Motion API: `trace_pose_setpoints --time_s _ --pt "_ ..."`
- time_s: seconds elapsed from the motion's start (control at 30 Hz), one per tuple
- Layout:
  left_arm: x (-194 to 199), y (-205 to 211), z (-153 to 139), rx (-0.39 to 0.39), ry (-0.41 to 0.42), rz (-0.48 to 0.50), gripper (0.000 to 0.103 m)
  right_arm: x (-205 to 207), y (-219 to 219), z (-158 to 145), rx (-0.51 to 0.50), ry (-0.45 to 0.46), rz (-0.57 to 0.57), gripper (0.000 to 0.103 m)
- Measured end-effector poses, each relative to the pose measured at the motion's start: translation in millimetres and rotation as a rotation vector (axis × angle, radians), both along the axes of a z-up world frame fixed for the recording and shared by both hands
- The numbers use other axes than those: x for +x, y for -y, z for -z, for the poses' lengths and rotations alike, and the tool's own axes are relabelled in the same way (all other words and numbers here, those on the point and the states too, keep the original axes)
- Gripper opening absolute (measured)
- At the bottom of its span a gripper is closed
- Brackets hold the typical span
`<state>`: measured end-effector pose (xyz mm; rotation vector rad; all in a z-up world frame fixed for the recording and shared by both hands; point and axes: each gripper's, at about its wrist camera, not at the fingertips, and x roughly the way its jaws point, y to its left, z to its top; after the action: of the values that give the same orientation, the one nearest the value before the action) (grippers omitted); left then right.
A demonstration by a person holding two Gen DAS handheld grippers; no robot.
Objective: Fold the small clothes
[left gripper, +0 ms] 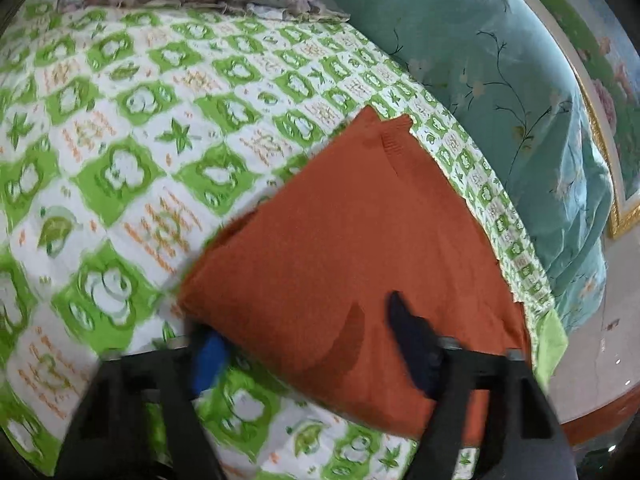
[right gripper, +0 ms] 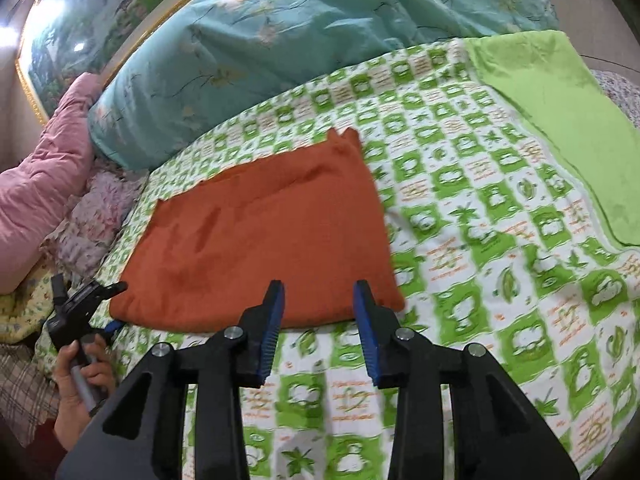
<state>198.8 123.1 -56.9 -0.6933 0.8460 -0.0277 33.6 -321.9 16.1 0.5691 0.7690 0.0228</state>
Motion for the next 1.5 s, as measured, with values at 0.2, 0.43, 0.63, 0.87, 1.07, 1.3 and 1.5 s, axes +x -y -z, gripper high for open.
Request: trace_pose_setpoints --time_s 0.2,0.43,0.63,0.87,1.07,1.3,1.5 --pt "10.3 14.9 -19.6 0.033 0.049 0.095 0.006 10.3 -4.8 5.5 0.055 0.008 -0.028 0.037" --pt "0.4 120.5 -80.1 0.17 0.218 0.378 0.005 26.9 18.6 14.8 0.217 0.02 -0.042 0.037" --pt "-11.4 220.0 -63.0 0.217 0.228 0.618 0.005 60.7 31.3 14.4 0.302 0.022 -0.12 0.038" --pt "-13.3 237.8 -36.5 0.185 0.169 0.664 0.005 123.2 6.0 39.8 0.411 -0.065 -0.257 0.069" --pt "-17.7 224.2 -58.7 0.168 0.227 0.666 0.005 189.5 -39.1 57.3 0.557 -0.111 -0.377 0.069" --pt "-22.8 232.1 -72.3 0.179 0.239 0.69 0.005 238.2 -42.5 56.3 0.569 -0.094 -0.34 0.018" --pt "-28.3 285.3 -90.0 0.112 0.303 0.805 0.005 205.6 11.9 -1.5 0.401 0.096 -0.315 0.016"
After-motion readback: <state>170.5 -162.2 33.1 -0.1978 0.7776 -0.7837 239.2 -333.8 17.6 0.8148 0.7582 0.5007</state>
